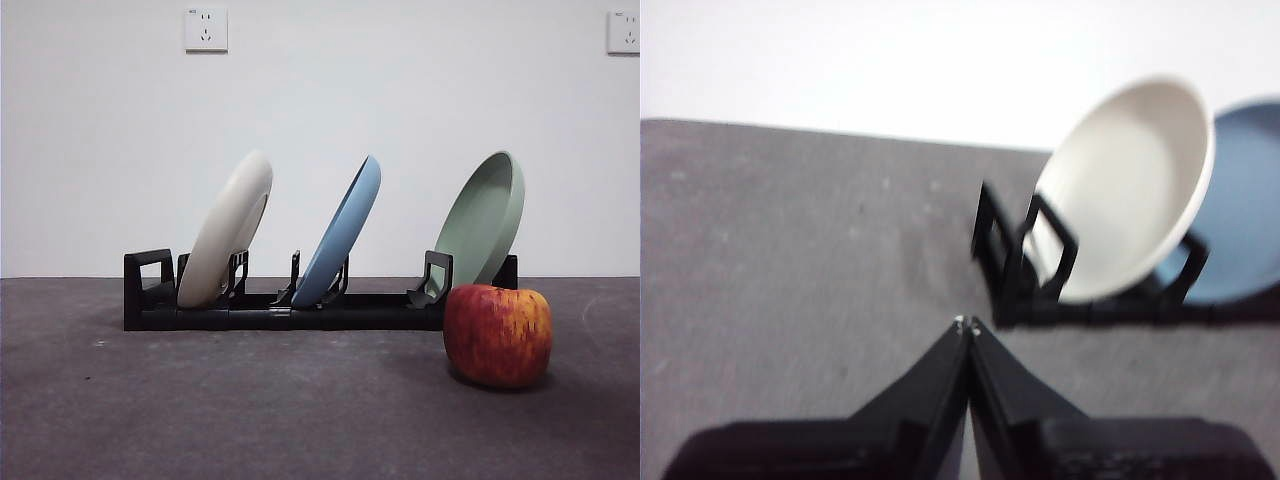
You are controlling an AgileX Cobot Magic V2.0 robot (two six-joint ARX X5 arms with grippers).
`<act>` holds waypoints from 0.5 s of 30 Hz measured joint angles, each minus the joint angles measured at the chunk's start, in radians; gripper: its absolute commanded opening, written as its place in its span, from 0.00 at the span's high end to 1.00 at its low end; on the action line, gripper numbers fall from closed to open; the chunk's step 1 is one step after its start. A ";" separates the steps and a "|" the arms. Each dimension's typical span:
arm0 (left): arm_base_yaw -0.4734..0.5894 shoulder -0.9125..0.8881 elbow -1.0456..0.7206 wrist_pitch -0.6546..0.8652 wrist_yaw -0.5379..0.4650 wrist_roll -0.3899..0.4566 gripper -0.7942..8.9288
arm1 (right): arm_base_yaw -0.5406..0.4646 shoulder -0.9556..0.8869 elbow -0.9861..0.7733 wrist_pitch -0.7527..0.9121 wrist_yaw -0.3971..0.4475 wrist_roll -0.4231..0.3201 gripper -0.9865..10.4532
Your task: Take the yellow plate from the plate rack,put the plate on the table,take the apple from the table,put the apple in the plate
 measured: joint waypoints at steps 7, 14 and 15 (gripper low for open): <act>0.000 0.279 0.283 0.007 0.016 -0.033 0.93 | 0.000 0.270 0.328 -0.023 -0.001 -0.021 0.92; 0.000 0.556 0.516 0.006 0.162 -0.032 0.93 | 0.000 0.520 0.591 -0.140 -0.097 -0.120 0.92; 0.000 0.593 0.544 0.003 0.189 -0.033 0.93 | 0.000 0.553 0.624 -0.161 -0.116 -0.130 0.92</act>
